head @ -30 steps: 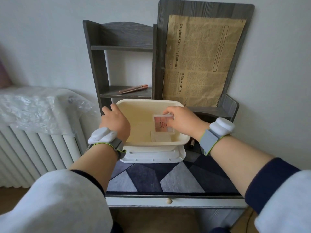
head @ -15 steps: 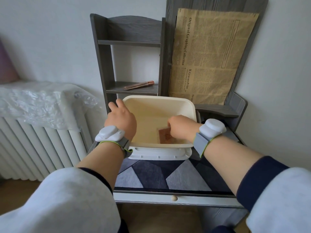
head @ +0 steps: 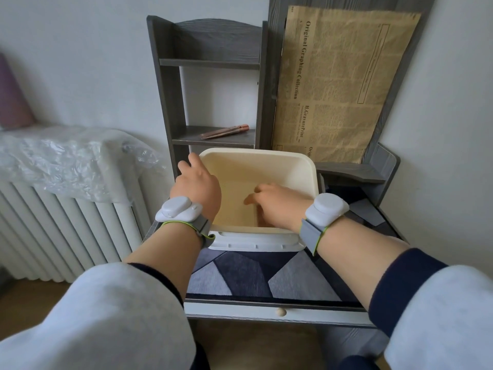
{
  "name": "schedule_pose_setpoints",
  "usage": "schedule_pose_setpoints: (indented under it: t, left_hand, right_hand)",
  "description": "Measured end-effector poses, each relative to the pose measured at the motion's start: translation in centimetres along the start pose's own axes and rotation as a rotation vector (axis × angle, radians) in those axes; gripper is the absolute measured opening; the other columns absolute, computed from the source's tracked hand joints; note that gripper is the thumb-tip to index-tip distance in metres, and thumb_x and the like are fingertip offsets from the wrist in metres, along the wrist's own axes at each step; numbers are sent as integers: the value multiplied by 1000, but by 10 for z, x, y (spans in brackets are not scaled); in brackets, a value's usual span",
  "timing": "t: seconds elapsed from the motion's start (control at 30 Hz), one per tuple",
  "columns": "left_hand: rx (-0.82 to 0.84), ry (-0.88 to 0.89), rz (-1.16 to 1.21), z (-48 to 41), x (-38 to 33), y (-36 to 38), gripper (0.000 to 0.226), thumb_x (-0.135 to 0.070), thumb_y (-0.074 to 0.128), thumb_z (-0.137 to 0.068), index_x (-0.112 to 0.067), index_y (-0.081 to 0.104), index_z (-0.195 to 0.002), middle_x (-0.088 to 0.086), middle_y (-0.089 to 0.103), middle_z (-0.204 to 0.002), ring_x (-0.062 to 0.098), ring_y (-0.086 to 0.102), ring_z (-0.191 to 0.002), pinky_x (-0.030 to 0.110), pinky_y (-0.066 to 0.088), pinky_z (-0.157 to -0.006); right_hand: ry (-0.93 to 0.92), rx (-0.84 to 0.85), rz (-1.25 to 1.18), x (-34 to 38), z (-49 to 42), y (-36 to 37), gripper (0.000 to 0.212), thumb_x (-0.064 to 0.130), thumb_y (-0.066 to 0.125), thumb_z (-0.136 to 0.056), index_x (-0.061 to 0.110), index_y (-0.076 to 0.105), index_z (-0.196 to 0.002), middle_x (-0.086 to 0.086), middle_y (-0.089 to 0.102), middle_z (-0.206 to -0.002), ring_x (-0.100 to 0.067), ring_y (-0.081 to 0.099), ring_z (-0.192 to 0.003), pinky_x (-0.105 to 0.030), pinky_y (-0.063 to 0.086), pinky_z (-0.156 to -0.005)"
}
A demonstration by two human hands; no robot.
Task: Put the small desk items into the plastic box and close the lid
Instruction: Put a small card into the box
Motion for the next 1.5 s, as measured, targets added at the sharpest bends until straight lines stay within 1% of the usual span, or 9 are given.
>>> schedule_pose_setpoints:
  t: [0.17,0.4,0.6,0.77,0.93,1.07,1.13,1.3,1.5]
  left_hand:
    - [13,2,11,2,0,-2,23,-4,38,-86,-7,39,-109,14,47,-101,33,45,-64,35,30,-51]
    - [50,10,45,4,-4,-4,26,-4,37,-86,-6,39,-112,15,47,-103,34,46,-66,36,34,-55]
    - [63,27,22,5,-4,-6,28,-3,35,-88,-8,39,-115,16,46,-107,37,52,-71,39,36,-57]
    - [90,20,-34,4,-6,-4,31,1,37,-87,-9,37,-117,15,45,-111,40,60,-83,40,38,-59]
    - [90,15,-45,6,-11,-3,32,1,40,-87,-9,37,-118,15,45,-112,40,60,-85,41,39,-61]
    - [81,27,-46,7,-13,-3,33,0,39,-88,-9,37,-119,16,46,-112,40,59,-84,41,38,-61]
    - [73,29,-56,7,-13,-2,33,0,39,-88,-8,37,-119,16,46,-111,39,59,-83,40,38,-61]
    - [37,42,-66,7,-12,3,29,0,38,-87,-8,39,-115,16,47,-108,39,58,-81,39,36,-59]
    - [52,24,-55,4,-12,6,29,-1,38,-86,-9,38,-114,15,47,-107,35,50,-72,40,36,-59]
  right_hand:
    - [-2,97,21,-1,-4,7,45,12,46,-94,28,56,-135,-6,44,-141,-27,40,-131,-42,43,-102]
    - [36,86,58,-5,3,5,47,1,43,-88,20,59,-128,-10,49,-121,-31,50,-111,-43,49,-91]
    - [30,33,-6,-10,4,8,51,7,40,-95,26,51,-140,-8,47,-134,-31,47,-122,-38,44,-98]
    - [55,-226,-164,-21,10,-8,40,11,45,-95,21,60,-130,-5,54,-126,-28,54,-113,-37,48,-90]
    - [133,-705,-282,-45,27,-31,30,11,45,-96,15,71,-110,-4,67,-110,-24,61,-94,-35,52,-75]
    - [276,-982,-357,-72,40,-39,20,8,43,-94,9,62,-100,-4,65,-92,-22,56,-79,-26,37,-58]
    - [379,-1022,-432,-89,45,-36,17,7,42,-93,8,58,-97,-7,64,-89,-23,55,-77,-30,42,-61]
    - [580,-770,-521,-124,52,-4,22,5,44,-93,8,65,-99,-11,68,-94,-32,62,-88,-35,50,-71]
    - [542,-279,-517,-123,48,36,24,10,48,-94,16,69,-103,-11,69,-104,-33,63,-98,-32,47,-75]
Point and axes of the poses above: each hand's wrist, its own z-axis away from the middle knuckle, its own y-axis out of the palm, x = y × z, the point moved 1 cm from there along -z, towards the middle knuckle
